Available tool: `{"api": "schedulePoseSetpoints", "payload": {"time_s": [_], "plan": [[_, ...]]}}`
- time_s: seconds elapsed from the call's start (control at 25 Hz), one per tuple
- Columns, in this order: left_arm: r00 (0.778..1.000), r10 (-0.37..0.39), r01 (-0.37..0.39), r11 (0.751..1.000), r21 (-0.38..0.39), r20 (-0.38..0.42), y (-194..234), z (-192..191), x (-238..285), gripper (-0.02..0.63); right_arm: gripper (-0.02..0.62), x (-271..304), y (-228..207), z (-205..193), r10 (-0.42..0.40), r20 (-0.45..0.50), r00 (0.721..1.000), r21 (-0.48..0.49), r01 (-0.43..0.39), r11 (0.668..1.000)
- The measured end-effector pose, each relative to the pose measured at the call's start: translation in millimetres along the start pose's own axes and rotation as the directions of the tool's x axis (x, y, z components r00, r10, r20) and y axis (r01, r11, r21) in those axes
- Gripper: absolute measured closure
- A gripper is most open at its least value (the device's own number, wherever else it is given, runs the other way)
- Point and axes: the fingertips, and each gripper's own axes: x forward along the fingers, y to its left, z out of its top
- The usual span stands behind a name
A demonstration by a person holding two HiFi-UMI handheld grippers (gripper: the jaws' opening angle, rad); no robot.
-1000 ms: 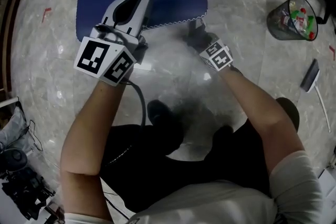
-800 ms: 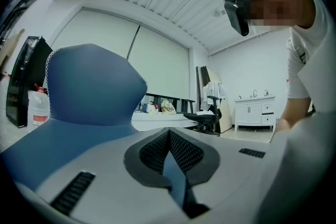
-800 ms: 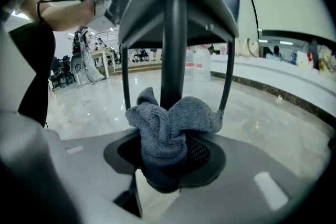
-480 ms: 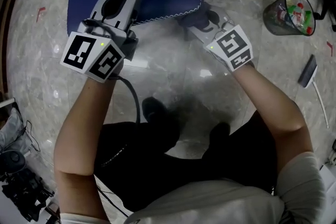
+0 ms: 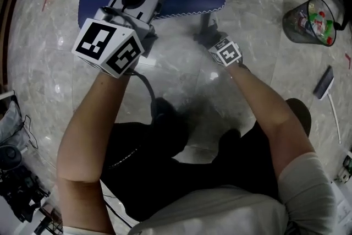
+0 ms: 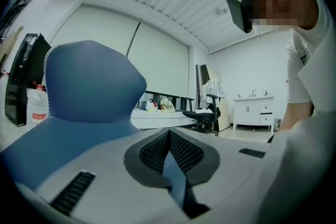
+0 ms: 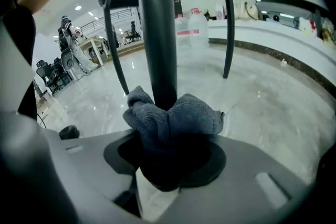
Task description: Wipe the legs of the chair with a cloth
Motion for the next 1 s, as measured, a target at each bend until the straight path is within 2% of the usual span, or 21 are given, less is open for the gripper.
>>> {"api": "schedulePoseSetpoints", "payload": {"time_s": [0.12,0.2,0.32,0.44,0.56,0.76,0.88,0.96,1.0], "plan": [[1.0,-0.009,0.008,1.0,0.014,0.017,-2.5,-0.3,-0.4,0.6,0.433,11.8,0.2,-5.8,0.004,-0.057,0.998,-0.017,-0.005,1.0],[1.0,-0.017,0.016,0.999,0.031,0.016,-4.6,-0.8,-0.4,0.6,0.433,6.9,2.5,1.3,0.006,-0.058,0.998,-0.045,-0.008,0.999],[1.0,-0.025,0.025,0.999,0.043,0.0,-6.0,-1.4,-2.0,0.6,0.43,-17.3,7.4,27.0,-0.003,0.01,1.0,-0.091,0.004,0.996],[1.0,-0.025,0.025,0.999,0.041,-0.014,-4.3,-1.8,-2.9,0.6,0.426,-61.3,13.7,76.1,-0.009,0.144,0.99,-0.17,0.034,0.985],[1.0,-0.013,0.014,0.999,0.04,-0.014,-3.8,-1.1,-1.1,0.6,0.42,-118.6,19.8,135.2,-0.002,0.309,0.951,-0.223,0.074,0.972],[1.0,-0.004,0.004,1.0,0.024,-0.008,-3.8,-0.2,0.4,0.6,0.42,-183.1,26.3,194.5,-0.012,0.518,0.855,-0.223,0.149,0.963],[1.0,-0.007,0.007,1.0,0.028,-0.005,-3.8,0.6,0.6,0.6,0.42,-180.2,24.2,193.8,-0.002,0.565,0.825,-0.206,0.143,0.968],[1.0,-0.012,0.012,1.0,0.026,-0.004,-4.6,0.1,1.3,0.6,0.42,-160.4,19.8,174.0,0.0,0.546,0.838,-0.192,0.125,0.973],[1.0,-0.017,0.017,1.0,0.025,-0.005,-5.2,-0.2,1.8,0.6,0.422,-144.4,16.4,157.3,-0.003,0.509,0.861,-0.185,0.113,0.976]]}}
